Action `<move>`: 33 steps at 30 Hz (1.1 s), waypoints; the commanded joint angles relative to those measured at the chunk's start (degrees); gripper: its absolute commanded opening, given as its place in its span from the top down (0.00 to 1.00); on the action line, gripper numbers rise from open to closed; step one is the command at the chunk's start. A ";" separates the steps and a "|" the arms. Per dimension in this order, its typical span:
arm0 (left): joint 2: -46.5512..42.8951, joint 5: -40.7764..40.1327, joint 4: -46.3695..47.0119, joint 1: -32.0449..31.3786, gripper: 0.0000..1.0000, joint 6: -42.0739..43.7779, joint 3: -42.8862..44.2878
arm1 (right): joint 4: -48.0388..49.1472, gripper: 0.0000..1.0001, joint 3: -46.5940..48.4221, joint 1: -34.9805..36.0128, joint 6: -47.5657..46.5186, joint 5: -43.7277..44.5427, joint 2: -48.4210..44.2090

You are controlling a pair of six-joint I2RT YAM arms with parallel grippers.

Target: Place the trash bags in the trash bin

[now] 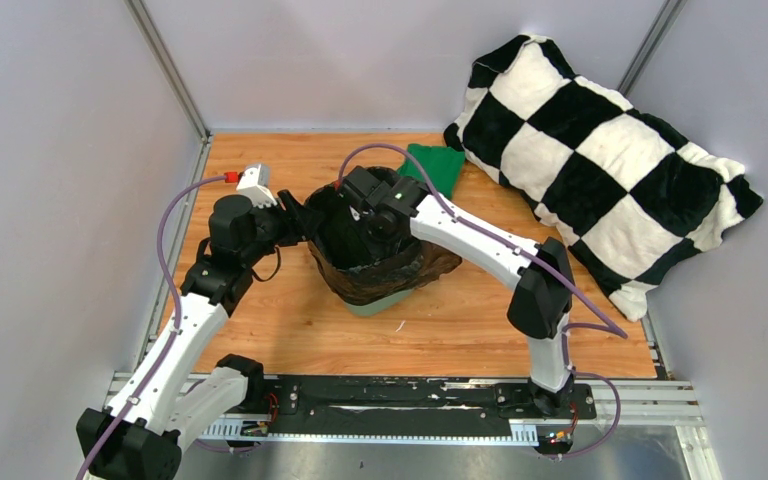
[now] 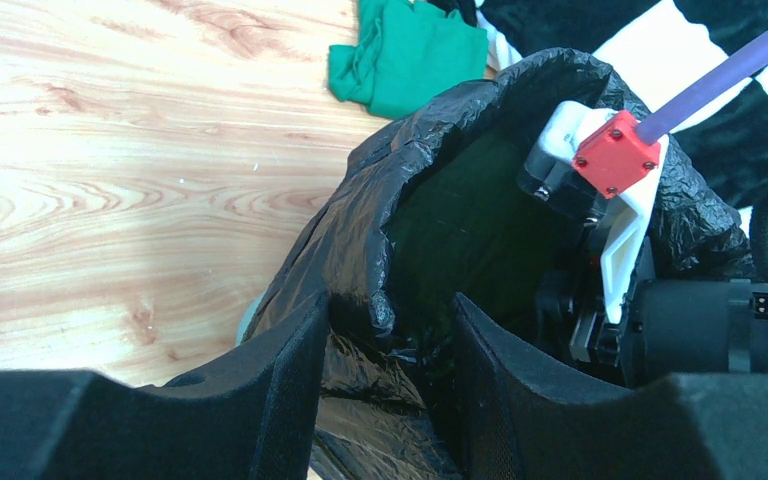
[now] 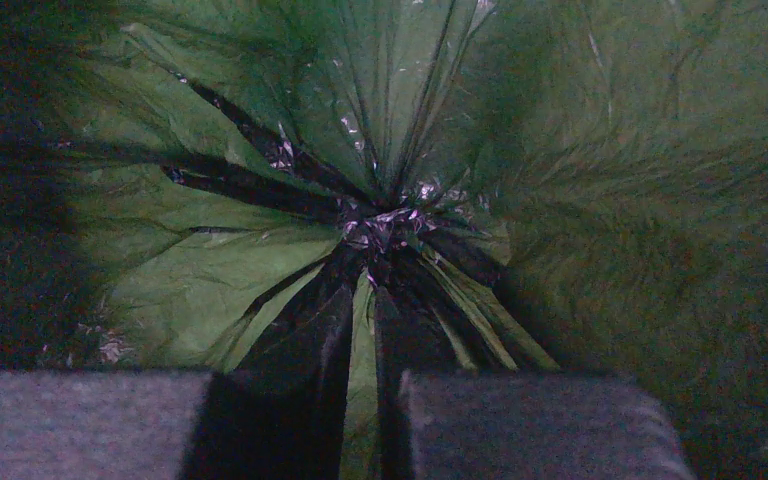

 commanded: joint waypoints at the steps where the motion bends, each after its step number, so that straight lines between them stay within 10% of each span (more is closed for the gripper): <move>1: 0.96 -0.49 -4.89 -0.36 0.51 1.40 -1.16 | -1.77 0.84 0.75 -0.08 -0.10 1.41 -1.56; 33: 0.06 0.29 -3.30 -0.53 0.51 1.48 -2.41 | -4.14 0.87 7.40 -1.48 1.28 -1.29 -0.95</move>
